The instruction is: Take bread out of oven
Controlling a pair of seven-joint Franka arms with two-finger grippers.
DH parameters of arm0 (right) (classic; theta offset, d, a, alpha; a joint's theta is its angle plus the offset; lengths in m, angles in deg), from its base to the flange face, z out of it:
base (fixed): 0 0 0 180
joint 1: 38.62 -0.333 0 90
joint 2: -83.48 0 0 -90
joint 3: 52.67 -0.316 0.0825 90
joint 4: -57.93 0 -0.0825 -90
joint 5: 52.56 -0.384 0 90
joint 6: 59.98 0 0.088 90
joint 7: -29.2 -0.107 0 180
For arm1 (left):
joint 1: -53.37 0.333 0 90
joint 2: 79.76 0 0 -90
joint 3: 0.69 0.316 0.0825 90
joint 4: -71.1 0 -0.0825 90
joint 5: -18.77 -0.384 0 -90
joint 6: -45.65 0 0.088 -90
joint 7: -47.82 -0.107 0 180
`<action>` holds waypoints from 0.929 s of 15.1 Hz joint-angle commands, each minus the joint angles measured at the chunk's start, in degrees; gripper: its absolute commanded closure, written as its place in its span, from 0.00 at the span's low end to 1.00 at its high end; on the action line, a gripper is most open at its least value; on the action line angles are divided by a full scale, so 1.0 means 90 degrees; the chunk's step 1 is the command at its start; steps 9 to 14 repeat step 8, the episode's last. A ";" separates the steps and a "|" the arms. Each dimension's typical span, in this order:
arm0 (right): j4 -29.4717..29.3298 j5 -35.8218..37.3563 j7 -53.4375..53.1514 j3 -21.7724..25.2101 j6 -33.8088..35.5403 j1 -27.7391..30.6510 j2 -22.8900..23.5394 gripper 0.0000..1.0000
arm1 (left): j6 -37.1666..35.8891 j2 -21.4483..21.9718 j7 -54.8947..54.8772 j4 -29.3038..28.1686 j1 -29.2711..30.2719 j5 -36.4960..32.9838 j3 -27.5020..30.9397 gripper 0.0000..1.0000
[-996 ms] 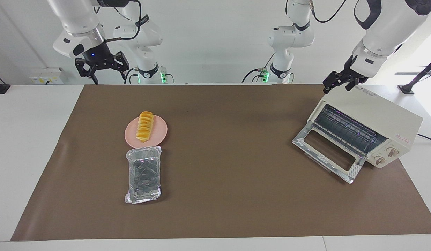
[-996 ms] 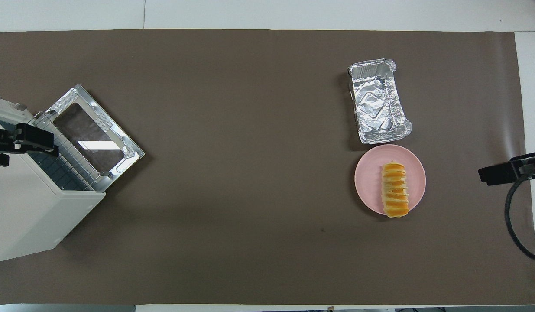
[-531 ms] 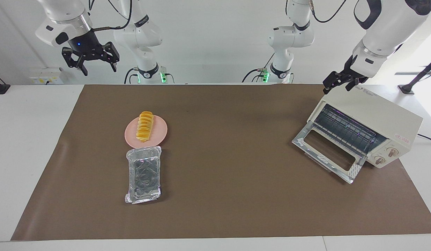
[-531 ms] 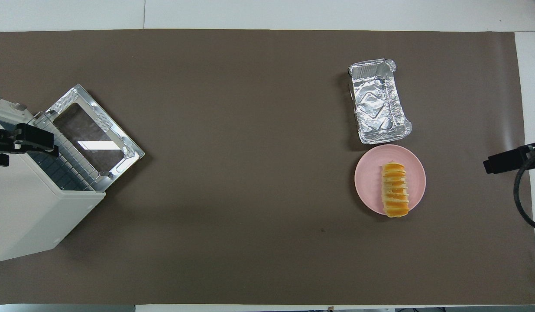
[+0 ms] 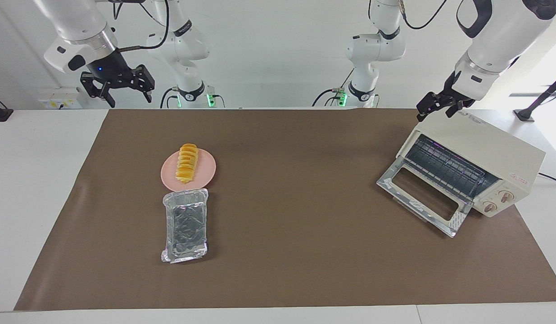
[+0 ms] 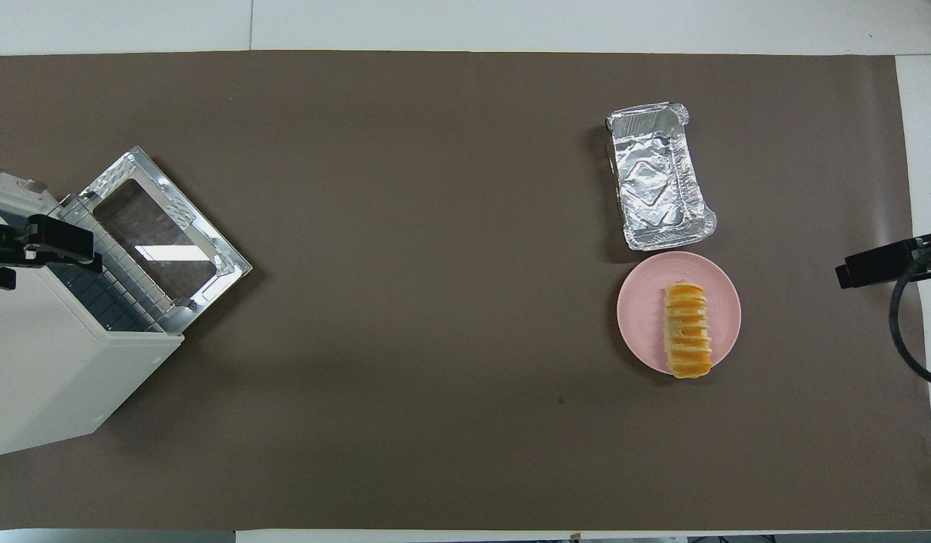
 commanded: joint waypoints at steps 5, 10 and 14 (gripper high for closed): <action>-0.0011 -0.0129 -0.0069 -0.0044 -0.0083 0.0109 -0.0014 0.00 | 0.0127 0.0158 -0.0017 -0.0185 0.0075 0.0045 -0.0050 0.00; 0.0018 -0.0119 -0.0040 -0.0034 -0.0131 0.0109 -0.0024 0.00 | 0.0127 0.0158 -0.0017 -0.0176 0.0075 0.0045 -0.0050 0.00; 0.0018 -0.0119 -0.0040 -0.0034 -0.0131 0.0109 -0.0024 0.00 | 0.0127 0.0158 -0.0017 -0.0176 0.0075 0.0045 -0.0050 0.00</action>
